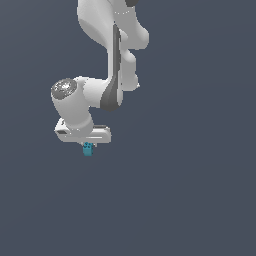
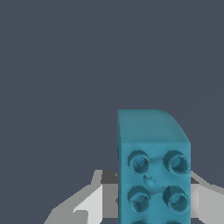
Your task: Pick up the object and move it to a goal position.
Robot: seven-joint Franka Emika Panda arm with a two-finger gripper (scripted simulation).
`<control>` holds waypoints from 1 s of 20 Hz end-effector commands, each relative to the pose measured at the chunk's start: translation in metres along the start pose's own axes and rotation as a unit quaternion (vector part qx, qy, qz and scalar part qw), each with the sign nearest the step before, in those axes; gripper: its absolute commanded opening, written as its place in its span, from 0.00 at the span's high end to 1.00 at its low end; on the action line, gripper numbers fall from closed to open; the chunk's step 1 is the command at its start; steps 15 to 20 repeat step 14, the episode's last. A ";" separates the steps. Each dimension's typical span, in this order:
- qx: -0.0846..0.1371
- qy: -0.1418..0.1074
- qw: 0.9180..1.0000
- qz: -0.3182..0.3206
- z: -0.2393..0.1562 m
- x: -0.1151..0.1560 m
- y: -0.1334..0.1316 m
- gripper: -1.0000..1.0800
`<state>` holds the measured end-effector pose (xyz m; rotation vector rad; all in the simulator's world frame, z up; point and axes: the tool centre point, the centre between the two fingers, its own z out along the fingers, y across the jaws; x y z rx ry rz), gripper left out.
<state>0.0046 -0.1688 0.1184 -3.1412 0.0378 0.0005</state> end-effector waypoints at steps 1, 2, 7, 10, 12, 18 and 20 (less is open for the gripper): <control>0.000 0.000 1.000 -0.001 -0.007 0.006 0.014 1.00; 0.000 0.000 1.000 -0.001 -0.009 0.007 0.018 1.00; 0.000 0.000 1.000 -0.001 -0.015 0.013 0.032 1.00; 0.000 0.000 1.000 -0.001 -0.016 0.014 0.035 1.00; 0.000 0.000 1.000 -0.001 -0.016 0.015 0.034 1.00; 0.000 0.000 1.000 -0.001 -0.015 0.015 0.033 1.00; 0.000 0.000 1.000 -0.001 -0.015 0.015 0.033 1.00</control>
